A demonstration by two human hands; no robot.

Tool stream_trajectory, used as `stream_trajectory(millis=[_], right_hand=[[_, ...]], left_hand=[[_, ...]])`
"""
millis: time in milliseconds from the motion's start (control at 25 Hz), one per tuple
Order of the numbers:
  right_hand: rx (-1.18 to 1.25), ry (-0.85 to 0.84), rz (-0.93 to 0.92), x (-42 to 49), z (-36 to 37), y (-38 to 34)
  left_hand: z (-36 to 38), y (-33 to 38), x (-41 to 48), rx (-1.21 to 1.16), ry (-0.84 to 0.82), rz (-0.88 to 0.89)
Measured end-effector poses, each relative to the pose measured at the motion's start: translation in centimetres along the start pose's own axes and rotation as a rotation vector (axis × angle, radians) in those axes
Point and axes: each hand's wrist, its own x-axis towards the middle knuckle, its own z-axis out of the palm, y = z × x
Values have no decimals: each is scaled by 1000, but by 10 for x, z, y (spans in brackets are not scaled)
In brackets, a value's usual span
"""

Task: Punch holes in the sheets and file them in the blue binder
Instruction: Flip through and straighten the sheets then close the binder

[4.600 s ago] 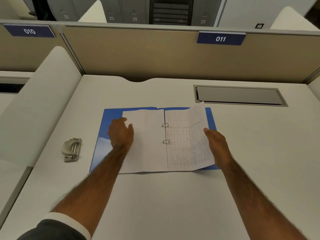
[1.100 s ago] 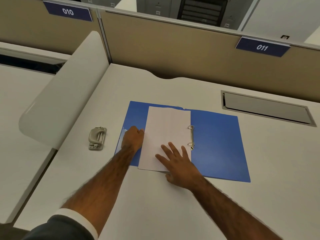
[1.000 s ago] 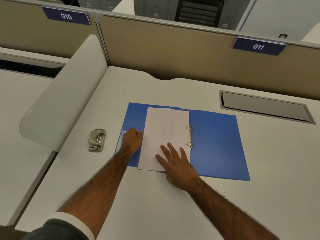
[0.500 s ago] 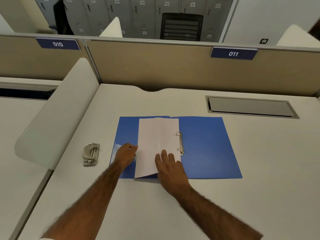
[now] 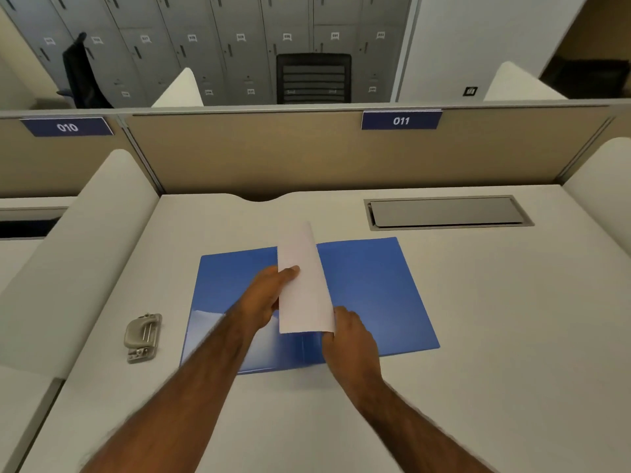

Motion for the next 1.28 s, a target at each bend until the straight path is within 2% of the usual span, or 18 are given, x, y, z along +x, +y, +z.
stream_trajectory(millis=[120, 280, 320, 480, 640, 800, 920, 1000, 1040, 1160, 1200, 1280], right_hand=[[325, -19, 173, -2, -12, 20], [857, -78, 536, 1, -23, 46], [969, -82, 614, 2, -22, 54], [1225, -131, 845, 3, -12, 81], [1298, -134, 883, 7, -4, 91], [1138, -239, 871, 9, -4, 87], [930, -470, 887, 3, -15, 84], [721, -589, 760, -3, -23, 77], [589, -547, 637, -2, -23, 72], [131, -160, 126, 18, -5, 62], [-4, -90, -5, 29, 5, 63], [-231, -82, -170, 52, 28, 76]], left_hand=[[50, 22, -3, 133, -92, 55], [95, 23, 5, 342, -218, 81], [97, 19, 9, 397, -190, 97], [76, -14, 24, 815, 140, 243], [60, -49, 25, 1037, 75, 236], [66, -67, 22, 1239, 17, 296], [65, -78, 27, 1380, -24, 309], [63, -82, 30, 1412, -34, 330], [62, -83, 31, 1420, -30, 349], [59, -90, 34, 1438, -13, 361], [59, -92, 34, 1432, -4, 358], [59, -96, 32, 1398, 12, 354]])
